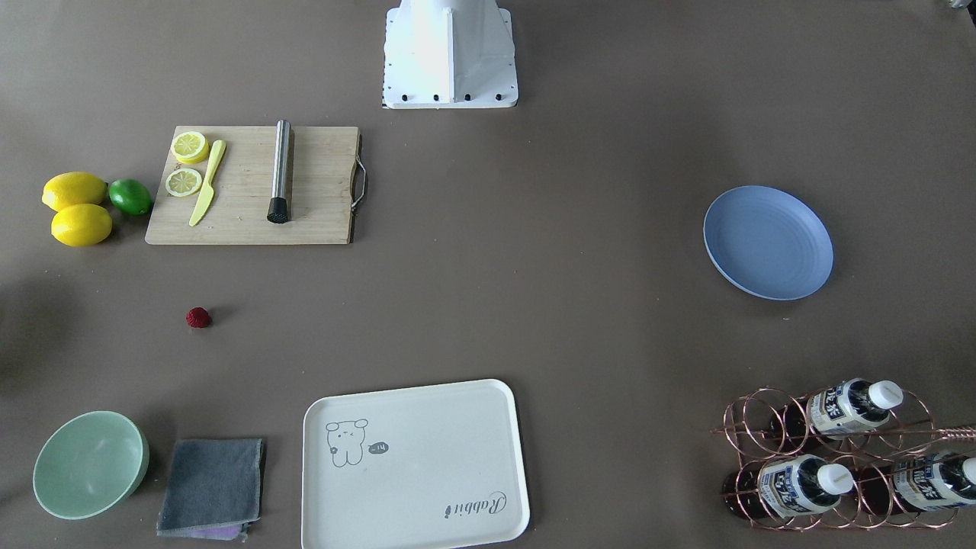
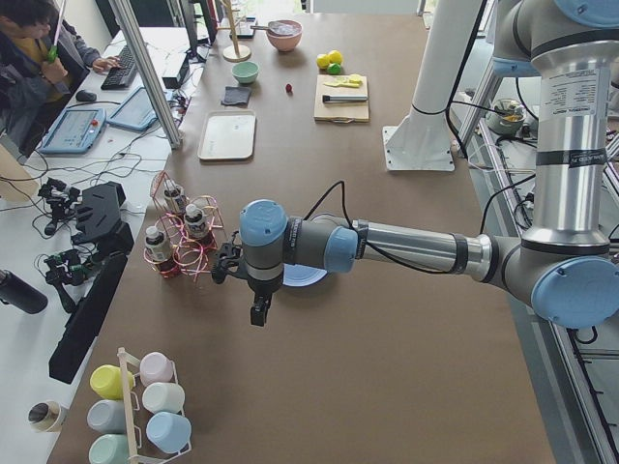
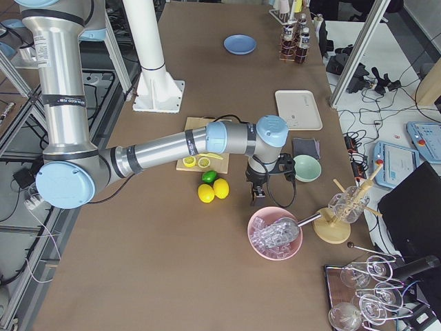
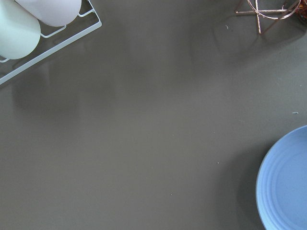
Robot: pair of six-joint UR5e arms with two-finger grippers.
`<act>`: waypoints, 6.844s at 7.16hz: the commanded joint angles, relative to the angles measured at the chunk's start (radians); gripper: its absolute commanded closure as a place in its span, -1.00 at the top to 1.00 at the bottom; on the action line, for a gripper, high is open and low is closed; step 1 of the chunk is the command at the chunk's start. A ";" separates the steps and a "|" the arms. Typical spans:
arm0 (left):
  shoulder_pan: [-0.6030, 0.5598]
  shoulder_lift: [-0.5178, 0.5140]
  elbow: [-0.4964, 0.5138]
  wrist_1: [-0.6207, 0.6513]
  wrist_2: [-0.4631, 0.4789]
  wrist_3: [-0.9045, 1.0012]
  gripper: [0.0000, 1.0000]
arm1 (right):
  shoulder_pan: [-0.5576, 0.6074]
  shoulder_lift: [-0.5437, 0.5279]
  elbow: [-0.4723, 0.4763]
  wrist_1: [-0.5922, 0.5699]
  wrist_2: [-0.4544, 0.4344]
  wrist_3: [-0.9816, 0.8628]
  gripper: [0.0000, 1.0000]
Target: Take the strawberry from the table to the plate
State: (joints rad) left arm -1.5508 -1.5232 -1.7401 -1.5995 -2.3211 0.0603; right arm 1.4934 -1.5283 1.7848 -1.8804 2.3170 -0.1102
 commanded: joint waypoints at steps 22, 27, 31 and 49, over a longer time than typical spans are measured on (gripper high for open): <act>-0.057 -0.048 0.007 0.112 0.003 0.161 0.95 | -0.002 -0.049 -0.081 0.159 -0.030 0.004 1.00; -0.061 -0.051 -0.003 0.112 -0.018 0.158 0.95 | -0.002 -0.038 -0.070 0.159 -0.027 0.006 1.00; -0.091 -0.043 -0.065 0.125 -0.017 0.158 0.95 | -0.002 -0.038 -0.047 0.159 -0.031 0.006 1.00; -0.004 -0.032 -0.056 0.104 -0.015 0.027 0.96 | -0.071 -0.081 -0.045 0.271 0.016 0.015 1.00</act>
State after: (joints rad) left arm -1.5991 -1.5550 -1.7801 -1.4933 -2.3375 0.1856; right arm 1.4430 -1.6123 1.7348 -1.6106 2.3325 -0.0960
